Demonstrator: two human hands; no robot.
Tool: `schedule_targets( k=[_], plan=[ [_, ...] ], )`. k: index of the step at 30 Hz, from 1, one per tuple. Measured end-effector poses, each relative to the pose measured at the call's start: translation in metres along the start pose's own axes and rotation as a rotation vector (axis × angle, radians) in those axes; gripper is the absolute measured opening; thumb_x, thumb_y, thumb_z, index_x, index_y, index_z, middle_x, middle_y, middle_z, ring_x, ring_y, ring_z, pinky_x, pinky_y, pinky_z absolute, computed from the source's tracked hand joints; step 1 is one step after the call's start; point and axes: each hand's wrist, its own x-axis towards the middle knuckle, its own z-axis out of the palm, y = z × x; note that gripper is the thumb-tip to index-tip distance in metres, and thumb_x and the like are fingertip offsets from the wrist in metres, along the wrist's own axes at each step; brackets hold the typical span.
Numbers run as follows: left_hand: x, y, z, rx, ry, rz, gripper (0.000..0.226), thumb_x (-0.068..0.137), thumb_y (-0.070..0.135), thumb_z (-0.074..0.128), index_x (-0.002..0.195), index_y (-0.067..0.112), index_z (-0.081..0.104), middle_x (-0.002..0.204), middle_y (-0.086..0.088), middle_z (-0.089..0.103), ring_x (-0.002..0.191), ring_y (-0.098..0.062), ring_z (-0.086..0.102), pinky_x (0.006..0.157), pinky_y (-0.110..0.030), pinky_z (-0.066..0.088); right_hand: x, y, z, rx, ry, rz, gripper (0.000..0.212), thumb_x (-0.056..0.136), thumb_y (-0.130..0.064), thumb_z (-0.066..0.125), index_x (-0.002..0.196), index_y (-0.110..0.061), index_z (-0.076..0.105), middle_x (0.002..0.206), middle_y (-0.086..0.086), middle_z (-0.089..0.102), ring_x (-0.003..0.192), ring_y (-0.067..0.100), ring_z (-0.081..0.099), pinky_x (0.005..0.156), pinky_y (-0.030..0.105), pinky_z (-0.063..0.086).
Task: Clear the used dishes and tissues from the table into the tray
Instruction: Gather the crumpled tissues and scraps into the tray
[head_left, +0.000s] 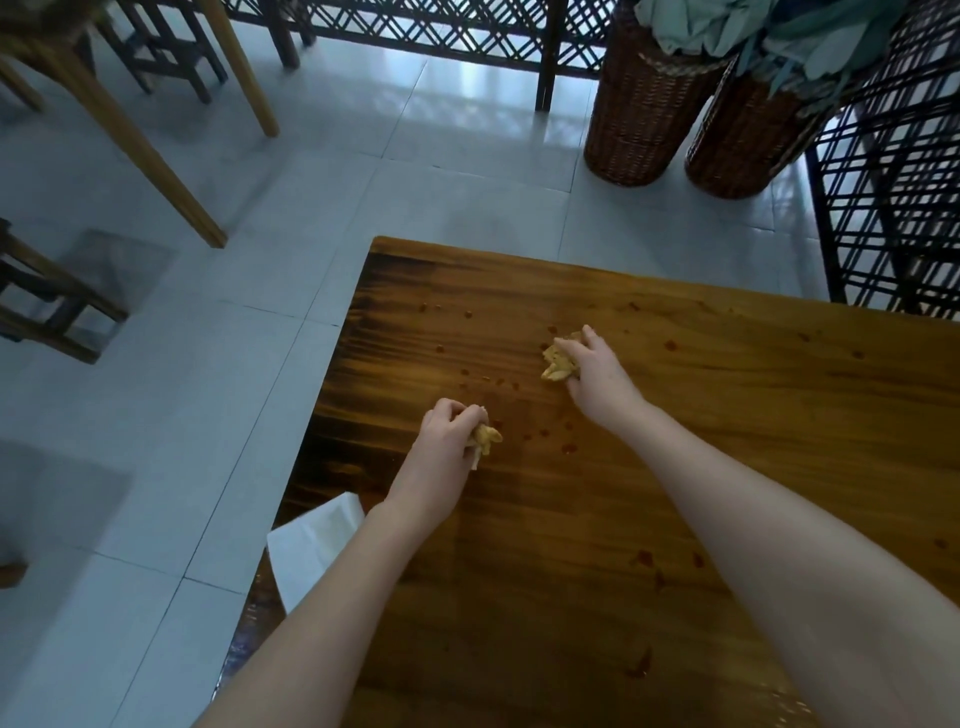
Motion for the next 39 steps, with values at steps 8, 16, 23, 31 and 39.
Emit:
schedule_targets(
  k=[8,16,23,31,39],
  plan=[
    [-0.012,0.0,-0.001,-0.001,-0.004,0.024,0.036,0.091,0.008,0.06,0.124,0.02,0.057,0.133,-0.003,0.047,0.122,-0.016,0.047,0.093,-0.019,0.043,-0.029,-0.011,-0.007,-0.112,0.167,-0.156,0.038,0.083,0.013,0.055,0.112,-0.01,0.065,0.121,0.006,0.054,0.108,0.022,0.048,0.087,0.033,0.049],
    [-0.027,0.037,0.008,-0.003,-0.056,0.111,0.032,0.091,0.005,0.058,0.119,0.021,0.057,0.129,-0.003,0.046,0.115,-0.016,0.048,0.086,-0.016,0.046,-0.087,0.025,-0.039,-0.049,0.256,-0.143,0.036,0.081,0.009,0.06,0.109,-0.012,0.066,0.115,0.001,0.056,0.106,0.019,0.05,0.088,0.027,0.042],
    [-0.053,0.093,0.038,0.048,-0.107,0.22,0.038,0.088,-0.001,0.06,0.118,0.022,0.056,0.127,-0.005,0.047,0.11,-0.016,0.05,0.072,-0.006,0.039,-0.169,0.088,-0.06,-0.023,0.26,-0.023,0.044,0.08,0.014,0.049,0.113,-0.01,0.064,0.119,0.003,0.054,0.112,0.021,0.048,0.093,0.032,0.044],
    [-0.094,0.178,0.093,0.084,-0.183,0.402,0.034,0.09,0.003,0.059,0.117,0.023,0.054,0.122,-0.003,0.047,0.099,-0.007,0.041,0.064,-0.004,0.033,-0.281,0.165,-0.073,0.033,0.334,0.099,0.045,0.082,0.015,0.048,0.117,-0.009,0.063,0.12,0.003,0.054,0.113,0.019,0.048,0.096,0.026,0.039],
    [-0.155,0.27,0.174,0.141,-0.279,0.524,0.038,0.09,0.006,0.059,0.121,0.026,0.05,0.124,-0.002,0.043,0.099,-0.007,0.036,0.065,-0.006,0.031,-0.401,0.264,-0.092,0.101,0.425,0.216,0.046,0.084,0.014,0.049,0.121,-0.009,0.061,0.123,0.003,0.054,0.115,0.018,0.049,0.102,0.028,0.04]
  ],
)
